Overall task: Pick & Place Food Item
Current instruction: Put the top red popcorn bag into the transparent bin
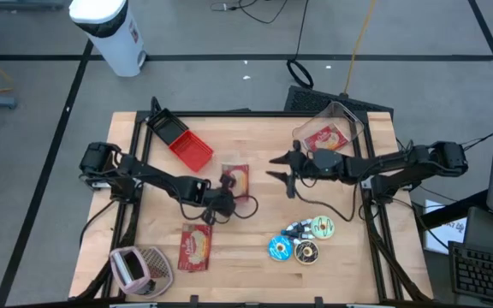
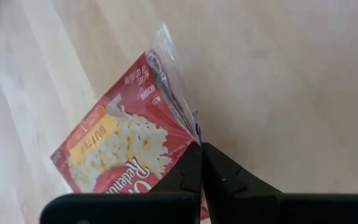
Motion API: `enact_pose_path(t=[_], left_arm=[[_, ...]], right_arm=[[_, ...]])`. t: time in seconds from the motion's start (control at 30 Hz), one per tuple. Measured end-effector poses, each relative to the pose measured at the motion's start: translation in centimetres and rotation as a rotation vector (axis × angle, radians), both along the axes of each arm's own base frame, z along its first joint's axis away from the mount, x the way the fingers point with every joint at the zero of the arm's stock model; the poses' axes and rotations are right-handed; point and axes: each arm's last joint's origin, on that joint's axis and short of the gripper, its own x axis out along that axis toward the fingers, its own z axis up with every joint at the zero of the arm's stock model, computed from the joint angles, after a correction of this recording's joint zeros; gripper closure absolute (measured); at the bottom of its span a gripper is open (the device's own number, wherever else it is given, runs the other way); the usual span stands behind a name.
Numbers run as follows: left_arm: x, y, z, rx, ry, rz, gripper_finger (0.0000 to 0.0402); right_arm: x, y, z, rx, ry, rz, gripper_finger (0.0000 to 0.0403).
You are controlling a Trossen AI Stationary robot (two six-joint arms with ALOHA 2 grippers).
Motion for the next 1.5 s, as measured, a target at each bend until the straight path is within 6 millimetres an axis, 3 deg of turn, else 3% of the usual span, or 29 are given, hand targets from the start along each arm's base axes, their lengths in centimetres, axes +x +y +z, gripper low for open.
enact_pose_path(t=[0.17, 0.37, 0.6, 0.8, 1.13, 1.5], left_arm=[[1.2, -0.7, 1.8, 0.002, -0.048, -0.066, 0.0399], [1.7, -0.9, 4.2, 0.020, -0.096, -0.096, 0.0397], [1.7, 2.7, 6.9, -0.070, -0.208, 0.213, 0.0399], [2.4, 4.4, 8.6, -0.206, -0.307, 0.421, 0.0399], [2.9, 5.9, 9.2, -0.244, -0.394, 0.593, 0.0400], [2.7, 7.4, 9.2, -0.266, -0.434, 0.741, 0.0401]], right_arm=[[-0.2, -0.7, -0.7, 0.077, 0.065, -0.009, 0.0234], [-0.2, 0.2, -0.8, 0.035, 0.076, 0.042, 0.0234], [0.4, 2.5, -1.7, -0.165, 0.129, 0.146, 0.0234], [1.4, 3.5, -3.5, -0.298, 0.197, 0.050, 0.0234], [2.6, 3.4, -5.2, -0.363, 0.204, -0.068, 0.0211], [2.3, 3.2, -3.6, -0.288, 0.135, -0.145, 0.0143]])
